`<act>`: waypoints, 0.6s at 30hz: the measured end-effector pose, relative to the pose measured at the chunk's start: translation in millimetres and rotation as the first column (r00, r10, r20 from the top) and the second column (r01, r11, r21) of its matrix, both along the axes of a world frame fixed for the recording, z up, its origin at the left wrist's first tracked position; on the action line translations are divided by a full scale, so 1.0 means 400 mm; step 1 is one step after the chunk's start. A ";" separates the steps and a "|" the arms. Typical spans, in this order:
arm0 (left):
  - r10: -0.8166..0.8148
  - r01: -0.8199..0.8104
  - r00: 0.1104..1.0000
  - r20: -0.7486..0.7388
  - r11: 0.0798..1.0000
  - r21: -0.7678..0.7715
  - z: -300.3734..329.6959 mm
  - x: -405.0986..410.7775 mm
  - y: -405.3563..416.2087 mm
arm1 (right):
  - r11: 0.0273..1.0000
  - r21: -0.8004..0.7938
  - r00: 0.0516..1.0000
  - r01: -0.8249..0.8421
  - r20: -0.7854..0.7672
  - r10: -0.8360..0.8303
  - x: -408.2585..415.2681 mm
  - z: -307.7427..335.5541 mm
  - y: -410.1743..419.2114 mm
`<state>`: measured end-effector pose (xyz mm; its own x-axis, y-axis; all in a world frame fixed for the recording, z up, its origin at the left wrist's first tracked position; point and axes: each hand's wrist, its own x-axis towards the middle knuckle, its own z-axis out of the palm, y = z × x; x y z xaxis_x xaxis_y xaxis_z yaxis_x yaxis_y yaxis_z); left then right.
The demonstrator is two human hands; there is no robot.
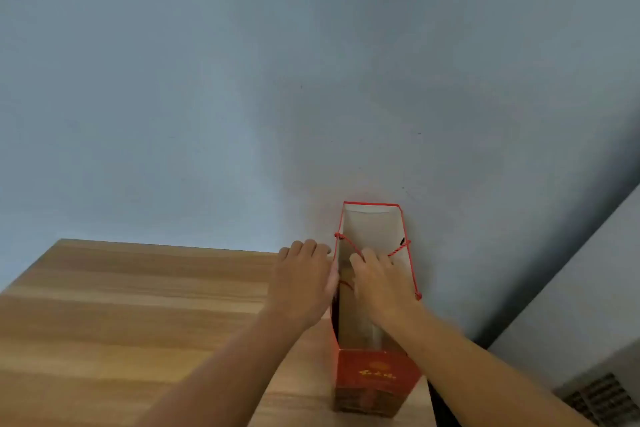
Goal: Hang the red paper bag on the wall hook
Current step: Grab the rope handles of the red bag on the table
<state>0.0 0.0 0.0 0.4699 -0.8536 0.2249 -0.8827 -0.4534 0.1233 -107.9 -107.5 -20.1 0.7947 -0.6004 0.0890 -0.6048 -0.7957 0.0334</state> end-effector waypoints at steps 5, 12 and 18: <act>-0.012 0.013 1.000 0.006 0.999 -0.049 -0.019 0.013 0.016 | 0.993 0.100 0.982 0.058 -0.187 -0.038 0.027 -0.064 0.009; 0.007 -0.008 1.000 -0.015 0.998 -0.062 -0.043 0.031 0.035 | 0.976 0.193 0.989 0.104 -0.125 -0.081 0.035 -0.092 0.008; -0.002 0.000 1.000 -0.028 0.996 -0.087 -0.049 0.025 0.039 | 0.960 0.242 0.980 0.137 -0.173 -0.097 0.034 -0.043 0.012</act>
<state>10.0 15.7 -19.5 0.4761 -0.8317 0.2856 -0.8788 -0.4390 0.1869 -94.5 -102.8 -37.1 0.7092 -0.6768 -0.1977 -0.6975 -0.7144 -0.0562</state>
